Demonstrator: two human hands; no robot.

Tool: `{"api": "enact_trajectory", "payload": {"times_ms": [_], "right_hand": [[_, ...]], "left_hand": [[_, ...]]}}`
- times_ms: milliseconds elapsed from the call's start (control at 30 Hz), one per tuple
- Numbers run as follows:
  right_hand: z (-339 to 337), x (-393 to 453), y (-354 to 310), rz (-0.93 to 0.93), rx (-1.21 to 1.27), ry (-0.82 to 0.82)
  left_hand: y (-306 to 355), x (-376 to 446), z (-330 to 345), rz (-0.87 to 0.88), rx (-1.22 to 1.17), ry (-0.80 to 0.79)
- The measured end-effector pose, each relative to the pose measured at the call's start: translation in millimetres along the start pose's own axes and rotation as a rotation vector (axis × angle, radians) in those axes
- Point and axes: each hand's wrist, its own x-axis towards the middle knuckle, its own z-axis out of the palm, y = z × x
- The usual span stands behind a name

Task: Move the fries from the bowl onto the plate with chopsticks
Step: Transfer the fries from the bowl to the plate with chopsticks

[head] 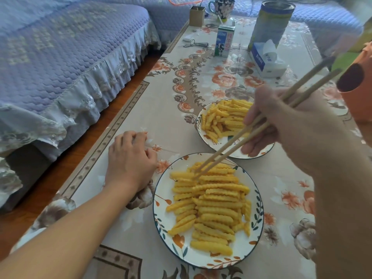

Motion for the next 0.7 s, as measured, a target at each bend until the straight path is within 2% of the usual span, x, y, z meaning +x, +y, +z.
{"api": "enact_trajectory", "payload": {"times_ms": [67, 133, 367, 467, 600, 700], "right_hand": [[11.9, -4.0, 0.5, 0.012, -0.086, -0.098], [18.4, -4.4, 3.5, 0.005, -0.165, -0.128], [9.6, -2.6, 4.1, -0.031, -0.189, -0.092], [-0.8, 0.3, 3.2, -0.073, -0.144, 0.004], [-12.0, 14.8, 20.3, -0.085, -0.141, 0.269], [-11.7, 22.9, 33.2, -0.047, -0.197, 0.318]], "left_hand": [[0.7, -0.2, -0.8, 0.001, -0.006, 0.002], [1.4, -0.4, -0.8, 0.000, -0.007, 0.000], [0.3, -0.2, 0.8, 0.001, -0.001, 0.001], [0.5, -0.7, 0.4, 0.005, -0.005, 0.007], [-0.5, -0.7, 0.9, 0.003, 0.003, 0.001], [-0.4, -0.5, 0.9, 0.007, 0.007, -0.001]]}}
